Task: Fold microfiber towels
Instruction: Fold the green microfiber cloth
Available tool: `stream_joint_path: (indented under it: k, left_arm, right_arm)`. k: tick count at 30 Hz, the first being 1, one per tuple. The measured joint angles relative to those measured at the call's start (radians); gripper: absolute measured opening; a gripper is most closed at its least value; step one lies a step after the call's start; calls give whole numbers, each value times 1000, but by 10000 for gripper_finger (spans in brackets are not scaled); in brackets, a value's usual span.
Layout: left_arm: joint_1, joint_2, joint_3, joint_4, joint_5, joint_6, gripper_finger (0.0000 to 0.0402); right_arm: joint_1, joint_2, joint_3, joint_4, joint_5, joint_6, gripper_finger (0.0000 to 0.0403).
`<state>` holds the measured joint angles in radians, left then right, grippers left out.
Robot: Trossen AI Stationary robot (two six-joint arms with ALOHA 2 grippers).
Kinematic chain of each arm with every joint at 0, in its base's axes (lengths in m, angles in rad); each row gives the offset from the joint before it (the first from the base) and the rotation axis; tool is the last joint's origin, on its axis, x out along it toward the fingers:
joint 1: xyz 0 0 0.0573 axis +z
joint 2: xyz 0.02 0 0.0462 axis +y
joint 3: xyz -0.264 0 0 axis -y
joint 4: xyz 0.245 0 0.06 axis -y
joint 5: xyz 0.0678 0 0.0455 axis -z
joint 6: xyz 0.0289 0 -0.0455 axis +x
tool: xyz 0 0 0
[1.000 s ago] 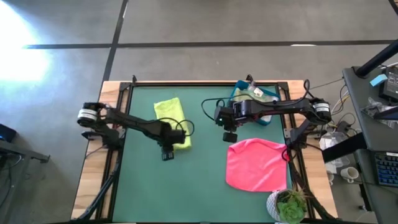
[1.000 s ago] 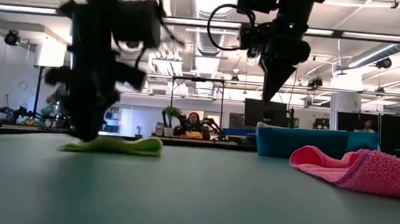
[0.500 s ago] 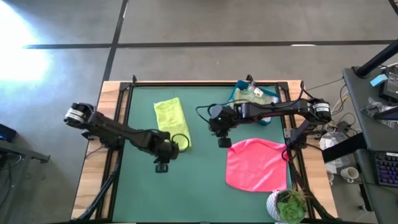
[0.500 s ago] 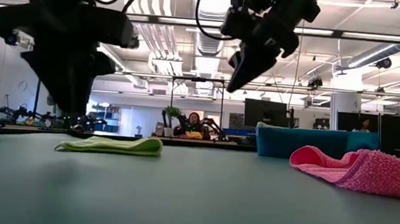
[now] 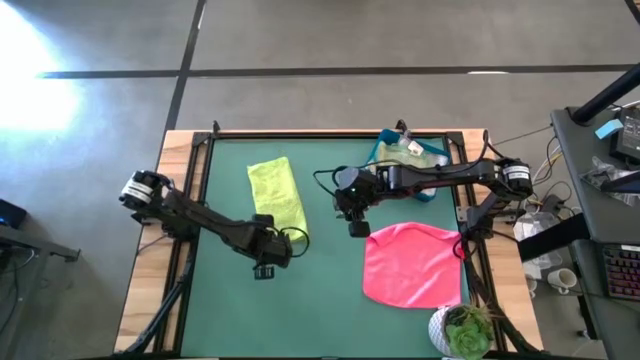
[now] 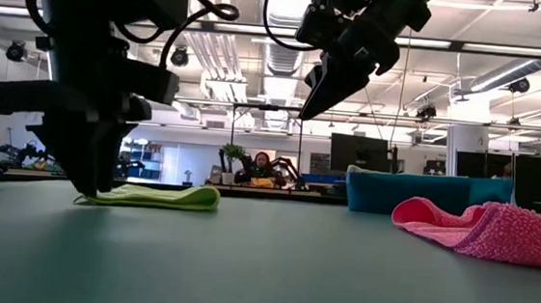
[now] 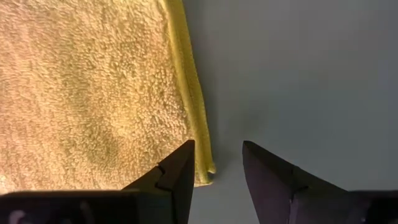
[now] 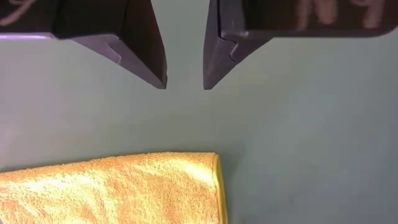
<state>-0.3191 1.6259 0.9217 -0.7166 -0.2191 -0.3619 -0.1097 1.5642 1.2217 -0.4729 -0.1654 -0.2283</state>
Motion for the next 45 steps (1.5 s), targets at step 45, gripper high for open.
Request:
stream_joint_path:
  k: [45]
  left_arm:
    - [35, -68, -20, 26, -36, 12, 2]
  right_arm:
    - [13, 307, 2, 520, -202, -124, 98]
